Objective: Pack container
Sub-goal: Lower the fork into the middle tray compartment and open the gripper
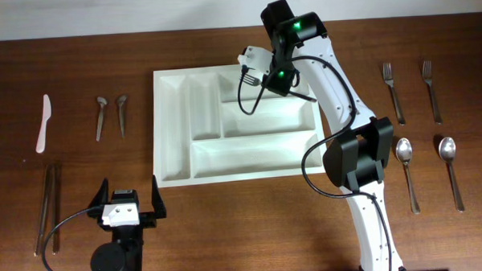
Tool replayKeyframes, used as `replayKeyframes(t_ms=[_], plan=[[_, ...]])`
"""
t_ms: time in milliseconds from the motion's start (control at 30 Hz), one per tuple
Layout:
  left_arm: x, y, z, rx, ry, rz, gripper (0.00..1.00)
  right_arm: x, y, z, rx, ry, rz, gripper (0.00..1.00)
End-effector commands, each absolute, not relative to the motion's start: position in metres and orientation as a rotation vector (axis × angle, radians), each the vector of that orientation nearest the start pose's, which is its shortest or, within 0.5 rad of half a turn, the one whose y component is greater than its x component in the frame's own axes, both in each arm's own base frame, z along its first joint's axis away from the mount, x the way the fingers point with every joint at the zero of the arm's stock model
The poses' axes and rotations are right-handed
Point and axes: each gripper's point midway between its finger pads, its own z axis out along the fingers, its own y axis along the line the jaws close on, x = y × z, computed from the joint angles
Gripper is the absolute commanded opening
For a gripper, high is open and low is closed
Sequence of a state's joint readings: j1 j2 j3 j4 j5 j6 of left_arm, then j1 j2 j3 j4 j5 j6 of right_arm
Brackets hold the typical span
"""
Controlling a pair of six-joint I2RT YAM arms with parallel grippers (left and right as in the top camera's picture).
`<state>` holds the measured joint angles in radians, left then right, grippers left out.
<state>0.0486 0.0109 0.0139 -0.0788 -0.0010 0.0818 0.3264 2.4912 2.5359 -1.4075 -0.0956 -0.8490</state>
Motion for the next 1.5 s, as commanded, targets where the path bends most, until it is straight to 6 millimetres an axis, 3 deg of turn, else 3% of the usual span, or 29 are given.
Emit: replayKeyframes(t_ms=[0,400,567,800,1267,1467], plan=[[0.246,0.014,0.156,0.014,1.651,0.097,0.99,0.492,0.181,0.099,-1.771,2.321,0.041,0.04],[0.246,0.014,0.156,0.014,1.651,0.097,0.99,0.469,0.182,0.097,-1.968,2.251,0.100,0.04],[0.246,0.014,0.156,0.014,1.651,0.097,0.99,0.444,0.196,0.098,-2.025,2.233,0.272,0.04],[0.246,0.014,0.156,0.014,1.651,0.097,0.99,0.428,0.217,0.099,-2.136,2.141,0.319,0.04],[0.246,0.014,0.156,0.014,1.651,0.097,0.99,0.426,0.215,0.097,-2.199,2.080,0.321,0.04],[0.246,0.014,0.156,0.014,1.651,0.097,0.99,0.441,0.221,0.098,-2.196,2.000,0.271,0.04]])
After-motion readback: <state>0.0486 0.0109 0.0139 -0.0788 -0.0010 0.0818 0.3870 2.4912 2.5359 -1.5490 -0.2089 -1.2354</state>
